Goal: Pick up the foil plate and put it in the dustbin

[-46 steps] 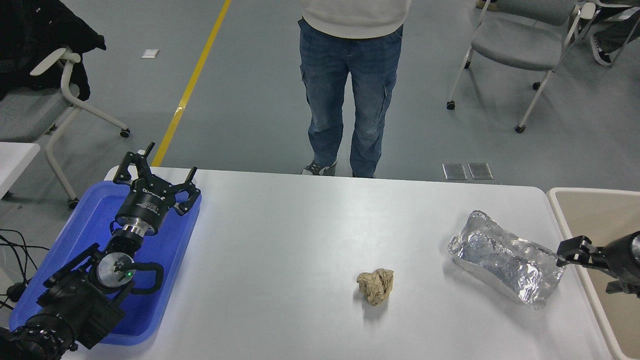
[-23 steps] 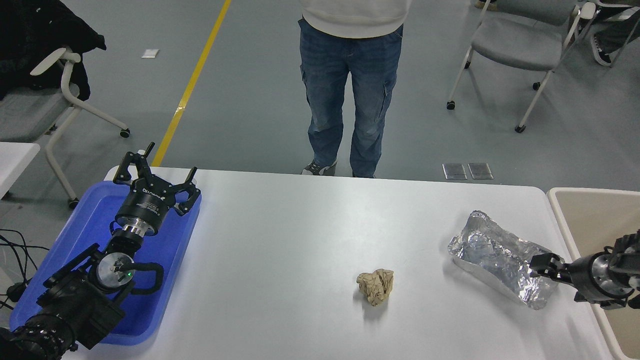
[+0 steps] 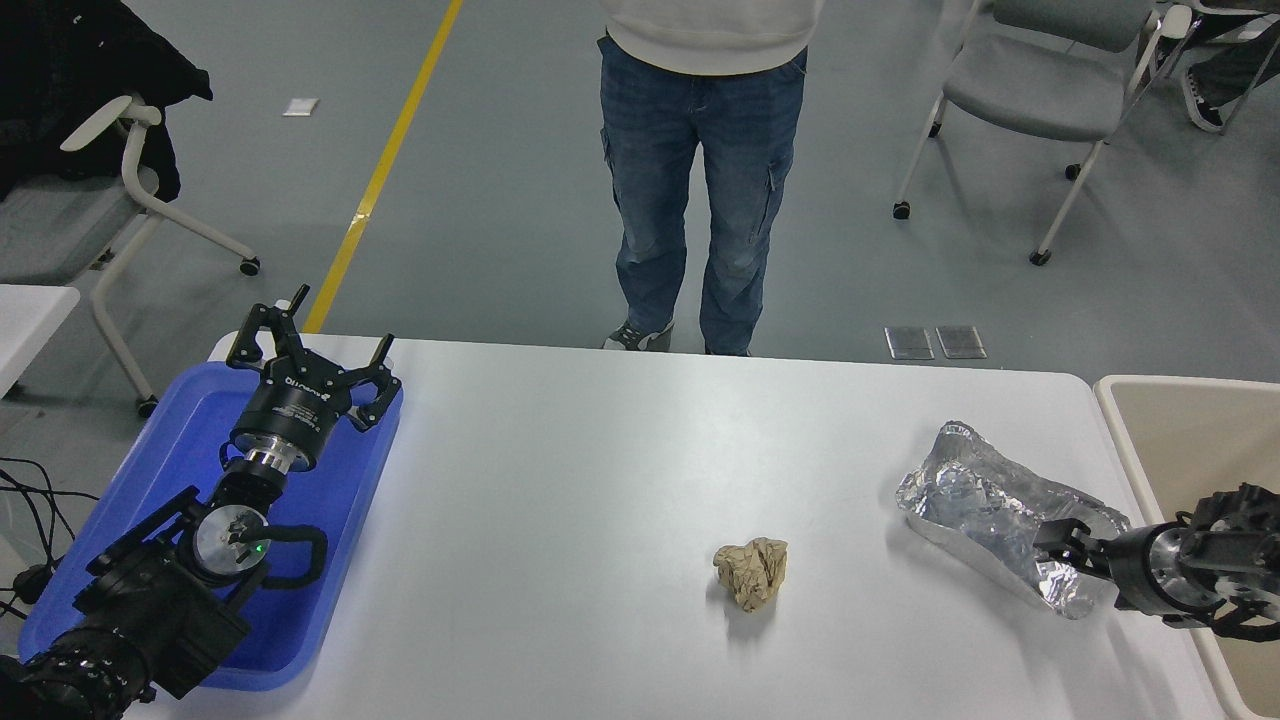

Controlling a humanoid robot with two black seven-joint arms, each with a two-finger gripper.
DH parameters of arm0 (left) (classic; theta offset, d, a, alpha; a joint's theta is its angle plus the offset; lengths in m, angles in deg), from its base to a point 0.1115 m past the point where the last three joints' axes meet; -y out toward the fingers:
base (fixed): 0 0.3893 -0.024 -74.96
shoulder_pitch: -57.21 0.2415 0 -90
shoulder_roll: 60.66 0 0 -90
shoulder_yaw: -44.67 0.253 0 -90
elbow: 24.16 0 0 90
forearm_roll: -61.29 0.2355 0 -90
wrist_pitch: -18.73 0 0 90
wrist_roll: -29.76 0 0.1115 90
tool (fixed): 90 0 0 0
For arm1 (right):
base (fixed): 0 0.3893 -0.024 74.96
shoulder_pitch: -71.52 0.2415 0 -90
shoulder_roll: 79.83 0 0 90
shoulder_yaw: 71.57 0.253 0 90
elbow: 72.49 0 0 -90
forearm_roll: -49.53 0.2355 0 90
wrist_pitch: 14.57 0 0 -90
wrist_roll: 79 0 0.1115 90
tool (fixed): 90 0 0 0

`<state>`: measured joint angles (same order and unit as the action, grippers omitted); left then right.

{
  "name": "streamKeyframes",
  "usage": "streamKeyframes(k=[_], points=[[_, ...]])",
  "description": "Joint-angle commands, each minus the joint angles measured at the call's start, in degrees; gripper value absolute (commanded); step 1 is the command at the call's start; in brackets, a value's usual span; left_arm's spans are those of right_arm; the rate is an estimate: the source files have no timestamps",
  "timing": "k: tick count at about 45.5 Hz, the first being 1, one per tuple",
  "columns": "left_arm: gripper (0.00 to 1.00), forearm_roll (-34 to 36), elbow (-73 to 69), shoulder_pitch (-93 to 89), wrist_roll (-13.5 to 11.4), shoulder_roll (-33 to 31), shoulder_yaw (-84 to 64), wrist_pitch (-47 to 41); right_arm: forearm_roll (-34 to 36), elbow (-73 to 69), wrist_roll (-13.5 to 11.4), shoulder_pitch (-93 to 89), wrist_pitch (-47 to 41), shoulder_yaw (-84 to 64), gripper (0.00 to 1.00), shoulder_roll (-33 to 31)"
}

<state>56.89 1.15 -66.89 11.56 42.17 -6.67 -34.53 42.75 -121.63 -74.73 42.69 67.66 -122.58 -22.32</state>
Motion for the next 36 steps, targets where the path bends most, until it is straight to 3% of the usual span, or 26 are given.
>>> streamKeyframes(k=[1,12,28,36], points=[[1.00,0.01,0.00,0.00,0.00,0.00,0.01,0.00,4.75,-0.08,-0.14,-0.35,0.56,0.30,0.32,0.15],[1.00,0.01,0.00,0.00,0.00,0.00,0.01,0.00,5.19,-0.87,-1.02,-0.26,0.29,0.30,0.00,0.32],[1.00,0.01,0.00,0.00,0.00,0.00,0.00,0.00,5.20,-3.94,-1.29,1.14,-0.50,0.30,0.00,0.23],[1.00,0.01,0.00,0.00,0.00,0.00,0.00,0.00,3.97,-11.84,-2.86,9.13,-0.67,-1.02,0.00,-4.50]])
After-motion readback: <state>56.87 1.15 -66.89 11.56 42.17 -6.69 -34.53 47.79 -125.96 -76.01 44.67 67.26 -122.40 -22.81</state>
